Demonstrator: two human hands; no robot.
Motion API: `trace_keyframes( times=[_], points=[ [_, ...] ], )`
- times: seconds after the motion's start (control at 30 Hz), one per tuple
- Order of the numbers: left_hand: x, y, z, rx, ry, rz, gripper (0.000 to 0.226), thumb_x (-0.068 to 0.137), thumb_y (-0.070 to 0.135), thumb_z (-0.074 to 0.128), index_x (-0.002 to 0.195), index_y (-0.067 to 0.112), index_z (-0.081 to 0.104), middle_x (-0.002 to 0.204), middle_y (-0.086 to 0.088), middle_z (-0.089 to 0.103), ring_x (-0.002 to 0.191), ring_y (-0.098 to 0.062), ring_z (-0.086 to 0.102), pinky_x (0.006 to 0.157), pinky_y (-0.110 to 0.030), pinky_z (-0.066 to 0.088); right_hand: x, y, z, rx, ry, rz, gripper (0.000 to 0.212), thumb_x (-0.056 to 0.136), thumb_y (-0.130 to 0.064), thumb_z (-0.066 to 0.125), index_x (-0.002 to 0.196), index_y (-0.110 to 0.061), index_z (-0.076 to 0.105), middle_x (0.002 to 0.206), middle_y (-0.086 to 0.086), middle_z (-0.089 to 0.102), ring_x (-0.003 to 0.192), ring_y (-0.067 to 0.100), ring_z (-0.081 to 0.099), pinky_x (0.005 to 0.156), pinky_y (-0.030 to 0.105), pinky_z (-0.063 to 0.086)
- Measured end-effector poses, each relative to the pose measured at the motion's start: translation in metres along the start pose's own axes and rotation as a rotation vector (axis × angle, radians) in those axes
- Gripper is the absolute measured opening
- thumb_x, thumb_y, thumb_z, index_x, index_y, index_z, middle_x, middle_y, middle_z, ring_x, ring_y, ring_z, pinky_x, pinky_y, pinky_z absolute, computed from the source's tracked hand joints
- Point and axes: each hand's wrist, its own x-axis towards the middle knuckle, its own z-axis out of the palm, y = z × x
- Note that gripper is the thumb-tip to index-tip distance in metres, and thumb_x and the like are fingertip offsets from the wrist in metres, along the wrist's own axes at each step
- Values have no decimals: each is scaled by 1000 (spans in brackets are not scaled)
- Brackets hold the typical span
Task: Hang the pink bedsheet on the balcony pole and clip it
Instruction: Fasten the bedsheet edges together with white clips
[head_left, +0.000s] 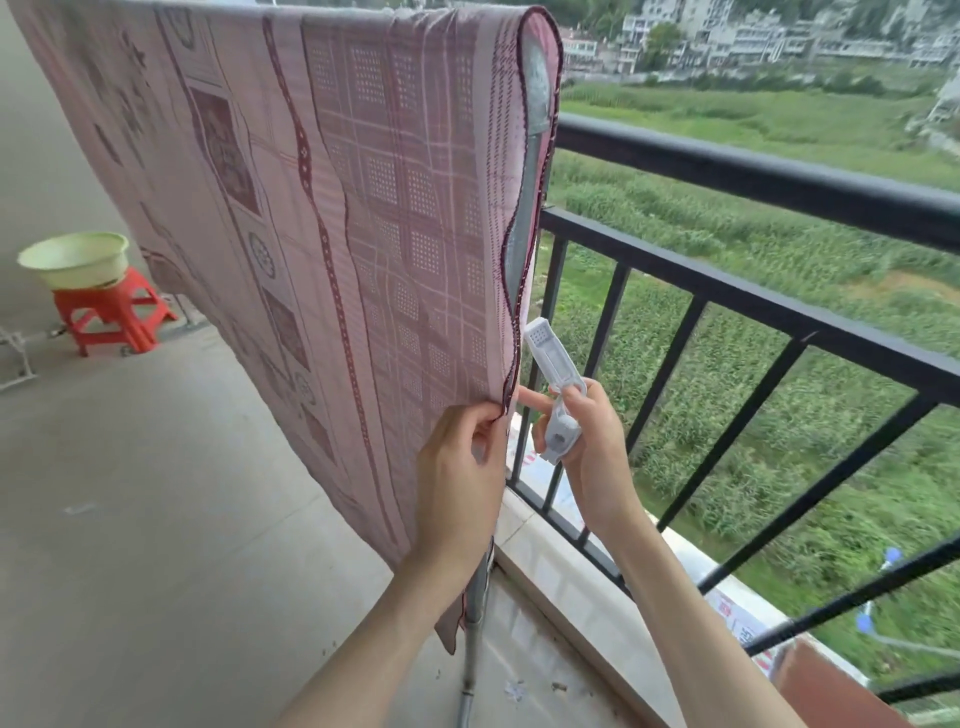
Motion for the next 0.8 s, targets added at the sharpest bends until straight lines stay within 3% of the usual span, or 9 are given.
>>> trace_keyframes(
  times=[0.17, 0.4, 0.53, 0.63, 0.8],
  points=[
    [-5, 5, 7, -4, 21, -24, 8, 79, 2, 66, 87, 4, 66, 81, -6, 68, 78, -9, 56, 69, 1, 35, -1, 0, -6, 48, -22, 13, 21, 78, -32, 50, 83, -13, 42, 91, 14, 72, 48, 10, 52, 54, 29, 36],
    [-8, 6, 9, -77, 62, -115, 14, 81, 3, 66, 91, 6, 57, 85, 0, 56, 79, 11, 51, 70, 1, 37, 0, 0, -10, 14, -65, 19, 20, 81, -31, 47, 86, -13, 39, 98, 17, 72, 48, 18, 43, 55, 28, 40],
    [-5, 9, 15, -39, 73, -113, 20, 78, 6, 70, 88, 5, 52, 84, 1, 49, 72, 1, 47, 64, -2, 37, 0, -1, -11, 7, -77, 20, 21, 82, -32, 47, 88, -13, 41, 97, 15, 72, 51, 19, 43, 54, 26, 41],
    [-4, 8, 19, 25, 101, -86, 15, 78, 1, 68, 83, 4, 53, 82, 3, 44, 71, 5, 43, 63, 3, 33, 0, -2, -13, -5, -100, 33, 19, 82, -33, 47, 87, -15, 42, 99, 15, 72, 50, 18, 42, 56, 26, 40],
    [-5, 5, 22, 72, 174, -59, 12, 75, -3, 68, 81, 2, 60, 77, -8, 57, 72, 0, 40, 68, 7, 31, 2, -4, -13, -41, -129, 7, 18, 84, -32, 46, 89, -15, 41, 101, 19, 71, 52, 18, 42, 56, 28, 38]
  ],
)
